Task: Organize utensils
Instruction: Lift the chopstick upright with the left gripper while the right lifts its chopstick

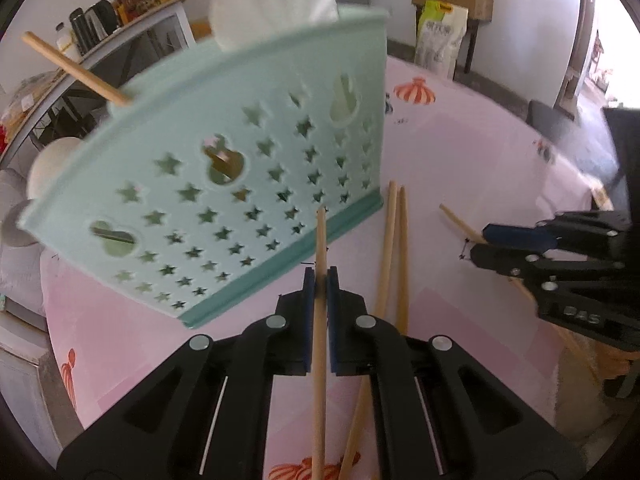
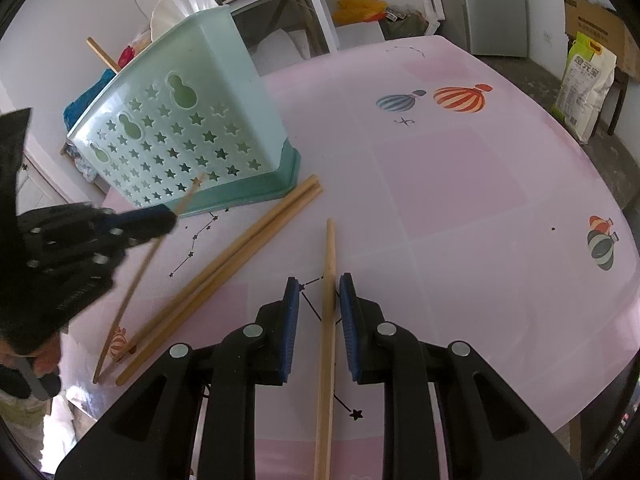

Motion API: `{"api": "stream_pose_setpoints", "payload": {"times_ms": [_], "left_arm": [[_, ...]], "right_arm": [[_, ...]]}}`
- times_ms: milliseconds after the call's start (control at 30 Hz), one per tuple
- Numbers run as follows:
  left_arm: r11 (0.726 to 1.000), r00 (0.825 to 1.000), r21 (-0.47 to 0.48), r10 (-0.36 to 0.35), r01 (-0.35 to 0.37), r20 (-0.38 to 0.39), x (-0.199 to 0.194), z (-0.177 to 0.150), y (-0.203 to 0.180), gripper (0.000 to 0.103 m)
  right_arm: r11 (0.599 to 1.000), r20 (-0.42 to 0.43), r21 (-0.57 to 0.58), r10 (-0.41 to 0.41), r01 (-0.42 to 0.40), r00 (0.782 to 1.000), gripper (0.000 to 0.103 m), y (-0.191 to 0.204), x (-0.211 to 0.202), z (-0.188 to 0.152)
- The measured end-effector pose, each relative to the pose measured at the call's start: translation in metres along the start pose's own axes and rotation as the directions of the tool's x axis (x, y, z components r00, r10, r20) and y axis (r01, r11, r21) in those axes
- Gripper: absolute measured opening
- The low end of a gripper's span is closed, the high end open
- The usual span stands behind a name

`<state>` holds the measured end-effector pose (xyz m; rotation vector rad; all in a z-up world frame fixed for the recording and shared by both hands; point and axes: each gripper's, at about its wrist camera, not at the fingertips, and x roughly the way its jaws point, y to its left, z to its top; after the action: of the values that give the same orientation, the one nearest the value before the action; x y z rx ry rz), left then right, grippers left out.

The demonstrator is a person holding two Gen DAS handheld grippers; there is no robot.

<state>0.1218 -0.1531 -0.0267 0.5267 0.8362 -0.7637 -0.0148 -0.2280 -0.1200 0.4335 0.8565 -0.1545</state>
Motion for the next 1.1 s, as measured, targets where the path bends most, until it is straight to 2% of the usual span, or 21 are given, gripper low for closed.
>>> {"api": "stream_pose_setpoints", "payload": {"times_ms": [100,300,467,600,800,933,1000,1100], "left_arm": [[1.000,0.999,-0.016,0.008,-0.007,0.035,-0.017,-0.003,0.007,0.004],[0.998,0.992,-0.064,0.015,-0.007,0.123,-0.059,-0.006,0.021,0.004],[0.993,0.973,-0.114,0.022,0.004,0.228,-0.102,-0.001,0.033,0.004],[0.987,0.937,-0.158,0.048,0.008,0.346,-0.146,0.006,0.047,0.003],[0.981,0.879,-0.188,0.050,0.046,0.474,-0.190,0.021,0.060,0.000],[0.977,0.841,-0.200,0.047,0.074,0.539,-0.209,0.034,0.067,0.000],[0.976,0.830,-0.203,0.048,0.080,0.556,-0.212,0.042,0.068,0.000],[0.977,0.835,-0.199,0.043,0.080,0.549,-0.205,0.050,0.067,0.000]], "right_arm": [[0.999,0.000,-0.026,-0.025,0.025,1.000,0.020,0.004,0.002,0.002],[0.995,0.006,-0.064,-0.079,0.079,0.997,0.007,0.008,0.001,0.001],[0.999,0.064,-0.027,-0.015,0.017,0.998,0.007,0.001,-0.022,0.005],[0.997,0.128,0.008,0.079,-0.081,0.989,0.007,-0.002,-0.048,0.011],[0.990,0.221,0.004,0.135,-0.139,0.966,0.007,0.003,-0.083,0.020],[0.988,0.301,-0.014,0.150,-0.153,0.942,0.007,0.007,-0.110,0.028],[0.988,0.326,-0.021,0.152,-0.153,0.933,0.007,0.009,-0.118,0.032],[0.988,0.345,-0.026,0.153,-0.153,0.926,0.007,0.009,-0.125,0.035]]}}
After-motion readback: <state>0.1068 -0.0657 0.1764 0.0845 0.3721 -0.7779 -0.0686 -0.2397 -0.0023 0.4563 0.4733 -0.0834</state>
